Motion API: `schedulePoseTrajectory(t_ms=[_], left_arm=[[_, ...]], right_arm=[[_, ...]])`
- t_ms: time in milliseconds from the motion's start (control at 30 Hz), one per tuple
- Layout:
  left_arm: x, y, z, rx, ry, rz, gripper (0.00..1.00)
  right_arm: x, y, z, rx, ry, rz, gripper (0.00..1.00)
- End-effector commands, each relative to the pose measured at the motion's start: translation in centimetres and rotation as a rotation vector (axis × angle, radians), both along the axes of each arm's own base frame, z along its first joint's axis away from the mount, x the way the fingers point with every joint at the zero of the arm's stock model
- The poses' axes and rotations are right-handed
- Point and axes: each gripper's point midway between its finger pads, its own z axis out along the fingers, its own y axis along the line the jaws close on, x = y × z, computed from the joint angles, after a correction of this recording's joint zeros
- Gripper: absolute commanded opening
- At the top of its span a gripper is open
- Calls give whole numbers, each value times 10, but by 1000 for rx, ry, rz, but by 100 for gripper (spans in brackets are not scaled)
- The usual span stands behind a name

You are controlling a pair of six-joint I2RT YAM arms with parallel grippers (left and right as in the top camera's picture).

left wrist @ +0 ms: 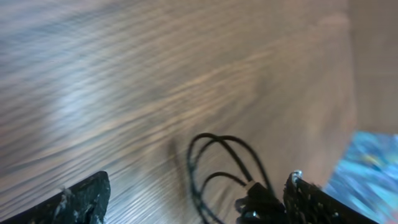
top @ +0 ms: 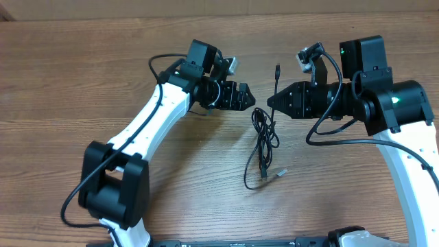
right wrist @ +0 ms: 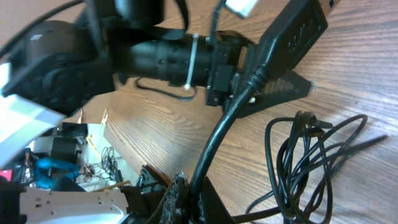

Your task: Untangle cables

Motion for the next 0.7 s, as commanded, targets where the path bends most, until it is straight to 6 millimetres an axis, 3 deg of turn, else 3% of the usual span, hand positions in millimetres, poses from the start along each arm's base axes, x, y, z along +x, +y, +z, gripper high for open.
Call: schedulePoseTrajectory(t_ms=[0,233,433,533,667], left_arm=[[-20,-20,-8,-144,68,-137,87],[-31,-28,-12,-238,37,-281,83],[-32,-29,-6,-280,25,-306,78],[-29,-20,-17,-213,44,-263,74],[-28,8,-33,-117,36,-265,75]], right_arm=[[-1,0,13,13,-35,-2,4],[1,-6,7,-24,-22,-32,4],[1,-8,4,-38,-13,-39,4],[1,-9,2,-46,-8,-44,4],[1,-9,2,-50,-6,-46,4]])
